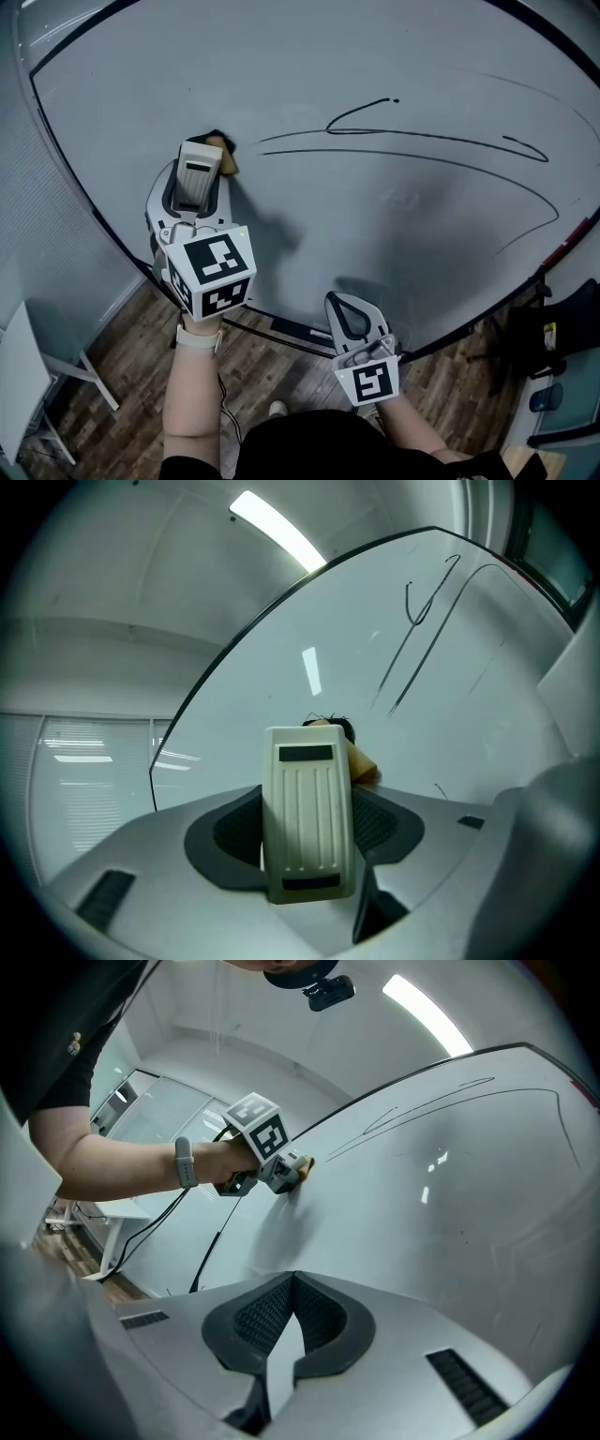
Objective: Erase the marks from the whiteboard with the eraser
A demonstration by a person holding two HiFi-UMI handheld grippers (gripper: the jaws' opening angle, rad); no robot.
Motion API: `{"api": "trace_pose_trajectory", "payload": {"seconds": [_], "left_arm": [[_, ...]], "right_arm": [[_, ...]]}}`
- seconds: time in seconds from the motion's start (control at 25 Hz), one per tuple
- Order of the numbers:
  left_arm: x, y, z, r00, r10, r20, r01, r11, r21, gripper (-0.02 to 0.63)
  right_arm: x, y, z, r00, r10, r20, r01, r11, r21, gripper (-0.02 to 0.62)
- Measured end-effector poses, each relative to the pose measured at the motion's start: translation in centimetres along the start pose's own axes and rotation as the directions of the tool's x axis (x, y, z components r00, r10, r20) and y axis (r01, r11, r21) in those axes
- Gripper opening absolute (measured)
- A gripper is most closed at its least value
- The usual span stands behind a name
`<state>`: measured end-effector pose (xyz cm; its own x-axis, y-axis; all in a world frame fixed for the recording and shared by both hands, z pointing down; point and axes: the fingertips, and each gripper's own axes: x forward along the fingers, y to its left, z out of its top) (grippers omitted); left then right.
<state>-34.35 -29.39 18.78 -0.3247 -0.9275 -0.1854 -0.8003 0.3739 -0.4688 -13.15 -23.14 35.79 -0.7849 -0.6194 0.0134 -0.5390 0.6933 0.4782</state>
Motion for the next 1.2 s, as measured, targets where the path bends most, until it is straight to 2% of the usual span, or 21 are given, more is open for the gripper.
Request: {"api": "trace_pose_trajectory", "payload": {"seconds": [0.24, 0.36, 0.52, 0.6, 0.88, 1.04, 1.2], "left_arm": [[1.1, 2.4, -1.3, 0.999, -0.036, 0.022, 0.037, 0.999, -0.025, 0.264], [1.0, 2.3, -1.0, 0.999, -0.032, 0.032, 0.032, 0.999, 0.005, 0.264], [0.7, 1.2, -0.9, 0.999, -0.045, 0.017, 0.045, 0.999, -0.025, 0.261], [0.5, 0.5, -0.2, 1.0, -0.022, 0.009, 0.022, 1.0, -0.009, 0.261], [-1.3, -2.7, 3.9, 1.0, 0.013, 0.0, -0.013, 1.0, 0.009, 0.261], [-2.8, -5.9, 7.6, 0.999, -0.003, 0.034, 0.002, 1.0, 0.016, 0.261], [-4.4, -9.2, 11.8, 0.997, -0.001, 0.08, -0.005, 0.997, 0.075, 0.261]], "right_arm": [[1.2, 0.6, -0.5, 0.996, -0.058, -0.065, 0.057, 0.998, -0.011, 0.028], [1.7, 0.8, -0.9, 0.993, -0.082, -0.088, 0.081, 0.997, -0.015, 0.028], [1.2, 0.3, -0.6, 0.991, -0.101, -0.086, 0.1, 0.995, -0.02, 0.028], [0.5, -0.3, -0.3, 0.991, -0.102, -0.082, 0.099, 0.994, -0.037, 0.028], [-3.8, -3.3, -0.2, 0.994, -0.086, -0.067, 0.082, 0.994, -0.07, 0.028], [-6.7, -5.0, -0.9, 0.993, -0.085, -0.076, 0.079, 0.994, -0.077, 0.026], [-9.6, -6.4, -1.8, 0.993, -0.09, -0.082, 0.084, 0.993, -0.079, 0.026]]}}
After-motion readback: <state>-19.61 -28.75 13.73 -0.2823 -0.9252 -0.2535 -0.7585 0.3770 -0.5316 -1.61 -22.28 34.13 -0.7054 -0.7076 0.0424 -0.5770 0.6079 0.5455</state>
